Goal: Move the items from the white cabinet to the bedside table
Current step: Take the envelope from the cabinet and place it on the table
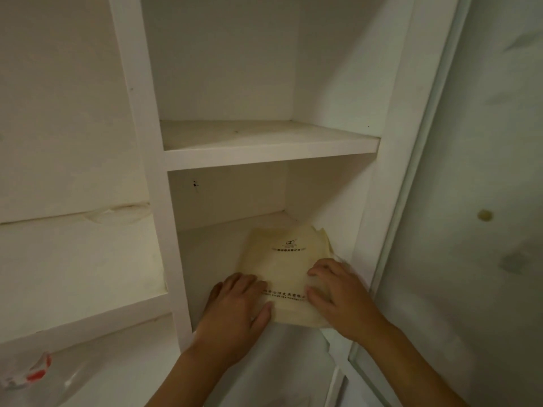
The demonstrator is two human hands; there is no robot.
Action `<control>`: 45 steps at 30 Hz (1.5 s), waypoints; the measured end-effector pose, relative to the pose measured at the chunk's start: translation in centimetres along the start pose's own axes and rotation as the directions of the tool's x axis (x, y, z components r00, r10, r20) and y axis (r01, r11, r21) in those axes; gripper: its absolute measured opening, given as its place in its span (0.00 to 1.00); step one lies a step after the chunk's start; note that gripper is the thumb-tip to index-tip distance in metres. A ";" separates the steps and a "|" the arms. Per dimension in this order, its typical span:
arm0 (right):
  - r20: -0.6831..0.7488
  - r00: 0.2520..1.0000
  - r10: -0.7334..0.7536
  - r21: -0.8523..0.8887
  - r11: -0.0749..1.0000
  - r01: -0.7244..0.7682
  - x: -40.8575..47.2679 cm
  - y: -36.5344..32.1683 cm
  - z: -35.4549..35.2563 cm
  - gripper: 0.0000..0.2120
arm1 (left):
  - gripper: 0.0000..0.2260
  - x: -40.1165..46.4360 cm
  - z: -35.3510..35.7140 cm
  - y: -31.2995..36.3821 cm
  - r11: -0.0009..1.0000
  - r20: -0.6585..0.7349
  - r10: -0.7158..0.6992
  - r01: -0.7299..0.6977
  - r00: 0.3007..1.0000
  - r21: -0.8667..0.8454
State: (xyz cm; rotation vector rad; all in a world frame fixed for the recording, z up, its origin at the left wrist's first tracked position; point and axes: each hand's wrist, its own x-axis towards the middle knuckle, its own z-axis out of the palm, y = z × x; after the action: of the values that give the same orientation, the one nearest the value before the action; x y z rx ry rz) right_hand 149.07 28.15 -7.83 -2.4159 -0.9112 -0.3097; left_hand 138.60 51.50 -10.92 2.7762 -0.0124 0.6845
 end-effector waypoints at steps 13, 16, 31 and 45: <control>0.081 0.995 0.060 0.027 0.998 -0.062 -0.1 0.3 1.3 0.22 | 0.18 -3.2 -1.4 2.0 0.995 -0.096 0.002 -0.011 0.995 -0.096; 0.084 0.995 0.050 0.033 0.998 -0.053 -0.3 0.8 1.3 0.28 | 0.20 -2.6 -1.6 1.7 0.995 -0.066 -0.043 0.037 0.997 -0.090; 0.010 0.988 0.156 -0.013 0.988 -0.155 -1.3 1.2 1.5 0.29 | 0.29 -0.3 -0.3 -0.2 0.981 0.037 -0.191 0.189 0.981 0.030; 0.049 0.979 0.198 0.335 0.920 -0.203 -2.0 1.6 2.8 0.22 | 0.25 -2.1 0.1 2.1 0.987 -0.076 -0.156 0.153 0.985 -0.037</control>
State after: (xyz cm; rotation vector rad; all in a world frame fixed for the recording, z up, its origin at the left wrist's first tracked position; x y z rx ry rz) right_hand 148.74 27.65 -11.55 -2.1678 -0.6521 -0.0522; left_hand 136.56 49.33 -11.40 2.6832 0.2041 0.7453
